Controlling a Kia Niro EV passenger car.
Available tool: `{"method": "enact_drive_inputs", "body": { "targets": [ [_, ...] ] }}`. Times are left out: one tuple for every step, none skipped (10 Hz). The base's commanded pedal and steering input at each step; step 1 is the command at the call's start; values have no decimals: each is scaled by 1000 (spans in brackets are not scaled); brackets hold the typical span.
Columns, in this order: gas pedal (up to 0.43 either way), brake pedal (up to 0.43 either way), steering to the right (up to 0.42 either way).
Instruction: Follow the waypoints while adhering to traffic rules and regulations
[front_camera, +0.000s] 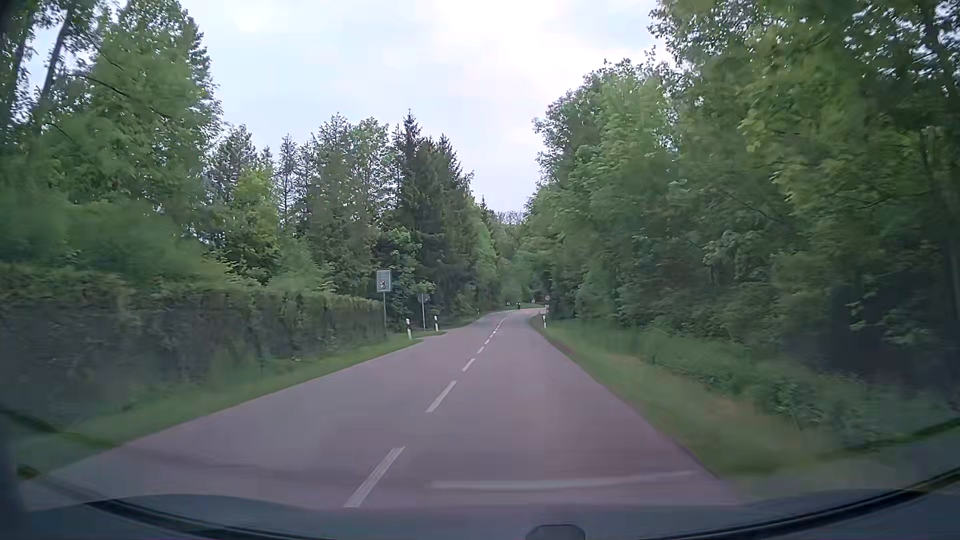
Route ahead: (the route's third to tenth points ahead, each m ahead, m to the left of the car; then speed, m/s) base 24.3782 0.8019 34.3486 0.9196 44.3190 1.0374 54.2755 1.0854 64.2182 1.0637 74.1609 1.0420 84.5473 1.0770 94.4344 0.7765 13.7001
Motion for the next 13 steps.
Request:
{"method": "enact_drive_inputs", "body": {
  "targets": [
    [157,0,-2],
    [157,0,-2],
    [157,0,-2],
    [157,0,-2],
    [157,0,-2],
    [157,0,-2],
    [150,0,-2],
    [150,0,-2],
    [150,0,-2],
    [150,0,-2],
    [150,0,-2],
    [130,0,-2],
    [110,0,-2]
  ]
}}
